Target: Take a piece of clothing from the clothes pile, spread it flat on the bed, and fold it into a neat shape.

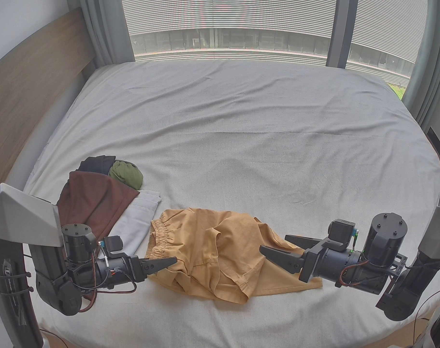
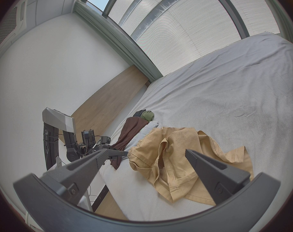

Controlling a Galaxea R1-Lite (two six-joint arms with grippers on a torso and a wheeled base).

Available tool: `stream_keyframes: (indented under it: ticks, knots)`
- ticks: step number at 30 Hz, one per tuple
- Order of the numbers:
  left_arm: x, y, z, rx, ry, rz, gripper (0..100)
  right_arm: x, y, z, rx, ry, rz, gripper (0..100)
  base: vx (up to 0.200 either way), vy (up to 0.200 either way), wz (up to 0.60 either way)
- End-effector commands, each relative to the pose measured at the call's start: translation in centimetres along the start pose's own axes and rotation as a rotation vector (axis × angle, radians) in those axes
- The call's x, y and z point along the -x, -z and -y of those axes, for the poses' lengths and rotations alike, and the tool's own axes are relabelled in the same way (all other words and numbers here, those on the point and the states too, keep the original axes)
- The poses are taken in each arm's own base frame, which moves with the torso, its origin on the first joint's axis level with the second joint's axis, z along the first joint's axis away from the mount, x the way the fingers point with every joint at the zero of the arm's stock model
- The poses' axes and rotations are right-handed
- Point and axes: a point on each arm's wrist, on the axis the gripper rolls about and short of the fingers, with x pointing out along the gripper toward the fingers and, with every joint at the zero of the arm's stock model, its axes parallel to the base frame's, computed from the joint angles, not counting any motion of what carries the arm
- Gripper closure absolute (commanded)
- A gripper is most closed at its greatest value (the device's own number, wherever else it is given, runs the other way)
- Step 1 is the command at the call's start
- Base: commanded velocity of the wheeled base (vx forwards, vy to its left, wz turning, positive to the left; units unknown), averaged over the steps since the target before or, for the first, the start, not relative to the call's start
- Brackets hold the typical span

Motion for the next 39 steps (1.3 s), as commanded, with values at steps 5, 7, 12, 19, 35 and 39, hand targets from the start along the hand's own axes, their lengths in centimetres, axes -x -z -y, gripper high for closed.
stream_keyframes:
  ticks: [5, 7, 12, 19, 35, 39]
  knots:
    - [-0.1, -0.2, 0.6, -0.018, 0.029, -0.002, 0, 0.0, 0.1, -0.1, 0.000, -0.001, -0.002, 0, 0.000, 0.000, 0.00]
    - [-0.6, 0.1, 0.9, -0.027, 0.043, -0.017, 0, -0.1, 0.0, -0.1, 0.001, -0.002, -0.001, 0, 0.000, 0.000, 0.00]
    - [-1.6, 0.1, 1.1, -0.043, 0.066, -0.024, 0, 0.0, 0.0, 0.1, -0.001, 0.003, -0.001, 0, 0.000, 0.000, 0.00]
    - [-3.1, 0.4, -0.2, -0.034, 0.061, -0.040, 0, 0.0, 0.1, 0.0, 0.000, -0.001, -0.005, 0, 0.000, 0.000, 0.00]
    - [-4.0, 0.7, 0.0, -0.049, 0.081, -0.050, 0, -0.1, 0.1, 0.0, -0.001, 0.000, -0.005, 0, 0.000, 0.000, 0.00]
    - [-3.8, 0.6, 0.1, -0.050, 0.078, -0.049, 100, -0.1, 0.2, 0.1, -0.002, 0.002, -0.009, 0, 0.000, 0.000, 0.00]
